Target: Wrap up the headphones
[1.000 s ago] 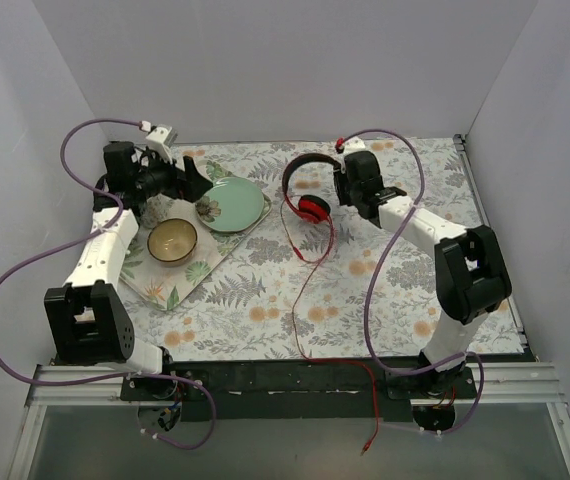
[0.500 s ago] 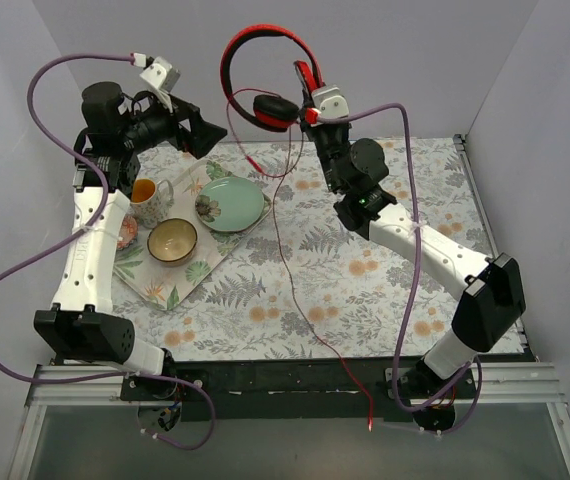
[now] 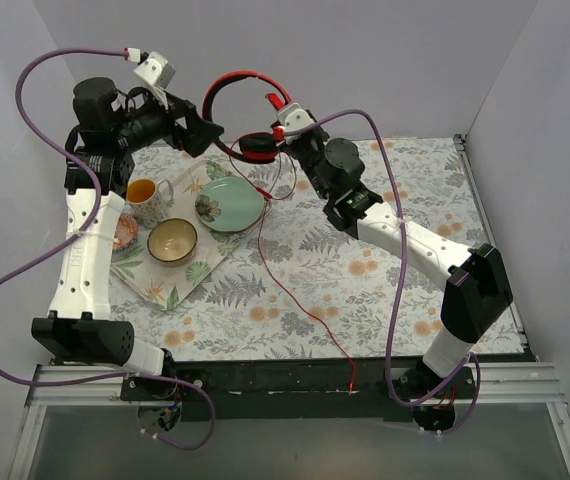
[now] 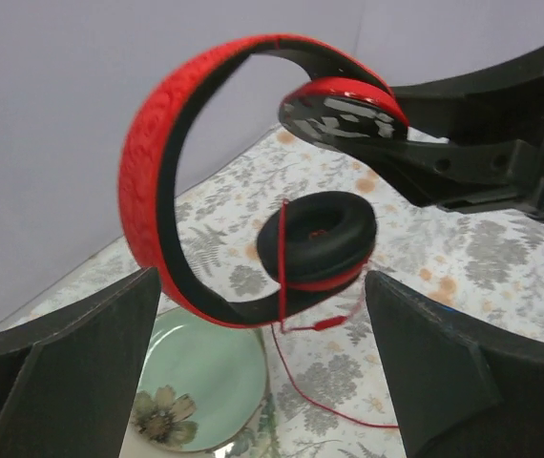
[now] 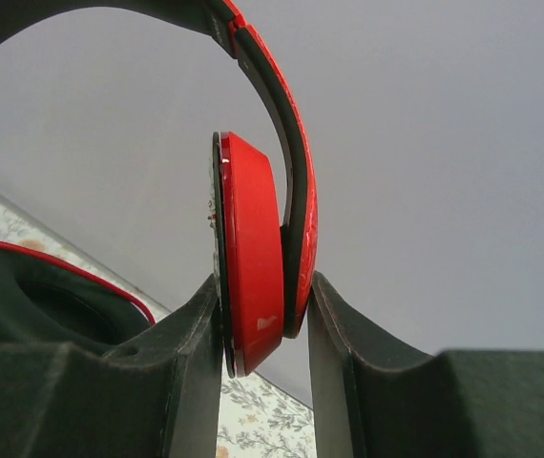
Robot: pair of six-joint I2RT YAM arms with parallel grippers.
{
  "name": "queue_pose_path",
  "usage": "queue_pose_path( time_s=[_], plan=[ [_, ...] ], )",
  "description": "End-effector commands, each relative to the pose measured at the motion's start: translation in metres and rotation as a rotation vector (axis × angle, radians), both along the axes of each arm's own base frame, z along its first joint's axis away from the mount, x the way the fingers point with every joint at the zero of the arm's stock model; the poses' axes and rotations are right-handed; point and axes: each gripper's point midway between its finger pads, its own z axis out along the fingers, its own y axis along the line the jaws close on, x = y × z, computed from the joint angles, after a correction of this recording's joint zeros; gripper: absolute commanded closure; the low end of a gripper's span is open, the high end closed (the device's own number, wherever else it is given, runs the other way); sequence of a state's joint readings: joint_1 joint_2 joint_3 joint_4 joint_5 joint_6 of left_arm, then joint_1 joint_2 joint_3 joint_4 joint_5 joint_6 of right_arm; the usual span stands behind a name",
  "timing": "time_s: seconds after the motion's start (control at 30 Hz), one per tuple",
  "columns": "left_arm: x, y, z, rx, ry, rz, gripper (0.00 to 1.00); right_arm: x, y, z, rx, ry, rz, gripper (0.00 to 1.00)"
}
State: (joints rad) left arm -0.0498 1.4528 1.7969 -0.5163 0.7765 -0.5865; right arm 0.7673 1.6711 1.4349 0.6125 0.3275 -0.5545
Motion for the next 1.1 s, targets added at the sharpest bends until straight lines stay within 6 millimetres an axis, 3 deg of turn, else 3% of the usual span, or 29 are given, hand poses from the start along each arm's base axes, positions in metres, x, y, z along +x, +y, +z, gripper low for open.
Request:
queue_pose_path(
  time_s=[0.0,0.1,0.2,0.33,0.6,0.7,0.8,0.9,0.97,1.0,1.07],
  plan=[
    [0.027,0.021,0.005,0.078,-0.097,0.208,0.13,-0.023,0.011,0.04,0.027,-0.075,0.132,0.99],
    [0.044,0.015,-0.026,0.183,-0.101,0.268,0.16,-0.025,0.021,0.031,0.008,-0.034,0.182,0.99],
    [0.047,0.009,-0.036,0.232,-0.114,0.286,0.22,-0.025,0.023,0.028,0.006,-0.024,0.192,0.99],
    [0.059,0.024,-0.041,0.275,-0.128,0.393,0.35,-0.025,0.024,0.028,0.005,-0.021,0.195,0.99],
    [0.069,0.041,-0.059,0.342,-0.119,0.478,0.36,-0.026,0.027,0.025,0.003,-0.01,0.208,0.99],
    [0.071,0.045,-0.064,0.363,-0.114,0.496,0.44,-0.026,0.024,0.027,0.005,-0.012,0.2,0.99],
    [0.067,0.038,-0.072,0.364,-0.086,0.447,0.67,-0.025,0.023,0.028,0.008,-0.011,0.192,0.99],
    [0.058,0.027,-0.079,0.346,-0.047,0.379,1.0,-0.024,0.025,0.028,0.0,-0.003,0.199,0.99],
    [0.053,0.022,-0.082,0.322,-0.022,0.352,1.0,-0.023,0.029,0.02,-0.028,0.022,0.213,0.99],
    [0.05,0.017,-0.083,0.311,-0.015,0.329,1.0,-0.024,0.031,0.018,-0.037,0.031,0.222,0.98],
    [0.046,0.015,-0.082,0.289,-0.002,0.317,1.0,-0.026,0.034,0.011,-0.071,0.053,0.243,0.69]
  ],
)
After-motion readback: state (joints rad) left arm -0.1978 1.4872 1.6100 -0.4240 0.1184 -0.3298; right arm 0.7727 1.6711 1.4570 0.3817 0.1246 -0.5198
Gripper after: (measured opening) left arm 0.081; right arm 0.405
